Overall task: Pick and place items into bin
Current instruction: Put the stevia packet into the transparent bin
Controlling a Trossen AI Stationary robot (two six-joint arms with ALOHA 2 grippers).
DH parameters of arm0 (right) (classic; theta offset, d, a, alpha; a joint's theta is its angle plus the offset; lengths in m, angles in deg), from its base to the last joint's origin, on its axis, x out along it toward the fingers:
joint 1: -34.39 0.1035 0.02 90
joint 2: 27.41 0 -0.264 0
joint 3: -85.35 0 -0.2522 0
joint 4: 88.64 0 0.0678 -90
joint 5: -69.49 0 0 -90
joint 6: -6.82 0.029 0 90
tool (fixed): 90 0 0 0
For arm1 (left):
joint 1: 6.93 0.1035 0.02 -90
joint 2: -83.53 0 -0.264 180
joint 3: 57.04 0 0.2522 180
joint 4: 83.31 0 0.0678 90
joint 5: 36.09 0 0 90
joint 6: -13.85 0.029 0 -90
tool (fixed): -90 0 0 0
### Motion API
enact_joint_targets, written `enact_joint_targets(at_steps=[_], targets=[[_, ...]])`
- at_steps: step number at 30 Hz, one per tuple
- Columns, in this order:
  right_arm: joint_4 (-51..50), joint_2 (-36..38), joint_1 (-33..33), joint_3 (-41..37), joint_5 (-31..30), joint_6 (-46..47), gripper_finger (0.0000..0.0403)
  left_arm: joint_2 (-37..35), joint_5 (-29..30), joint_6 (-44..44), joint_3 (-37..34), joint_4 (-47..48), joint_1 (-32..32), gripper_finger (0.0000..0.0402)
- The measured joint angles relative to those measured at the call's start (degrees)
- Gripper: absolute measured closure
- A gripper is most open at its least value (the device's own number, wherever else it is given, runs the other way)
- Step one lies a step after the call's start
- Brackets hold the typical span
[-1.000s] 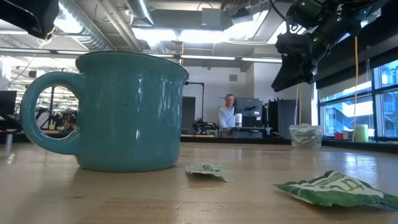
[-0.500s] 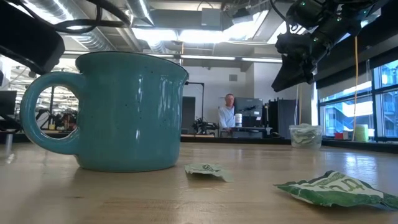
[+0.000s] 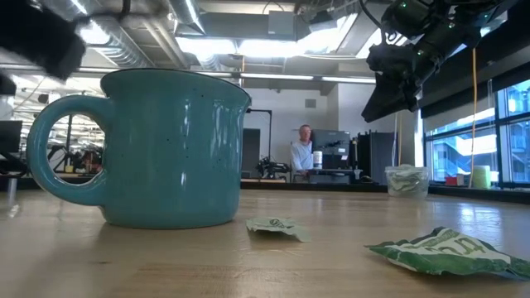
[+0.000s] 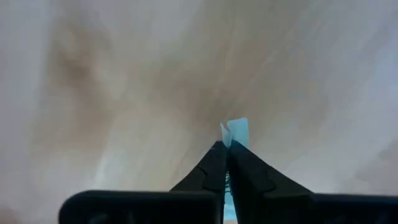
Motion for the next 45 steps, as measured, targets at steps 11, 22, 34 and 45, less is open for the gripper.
enact_joint_targets(at_steps=[11,22,34,45], targets=[[4.7,0.0,0.0,0.0,1.0,-5.5,0.0291,-16.8,26.2,0.7,0.1,12.3,2.6,0.0393],[22.2,-0.2,4.3,0.0,12.8,-24.0,0.0291,-27.3,60.7,24.2,0.2,6.6,19.7,0.0391],[37.3,-7.8,11.9,0.1,10.8,-25.5,0.0291,-19.1,57.0,59.9,0.2,-36.5,38.7,0.0393],[37.8,-12.4,13.7,0.0,0.3,-24.4,0.0291,-13.8,38.7,70.4,0.3,-56.9,42.4,0.0396]])
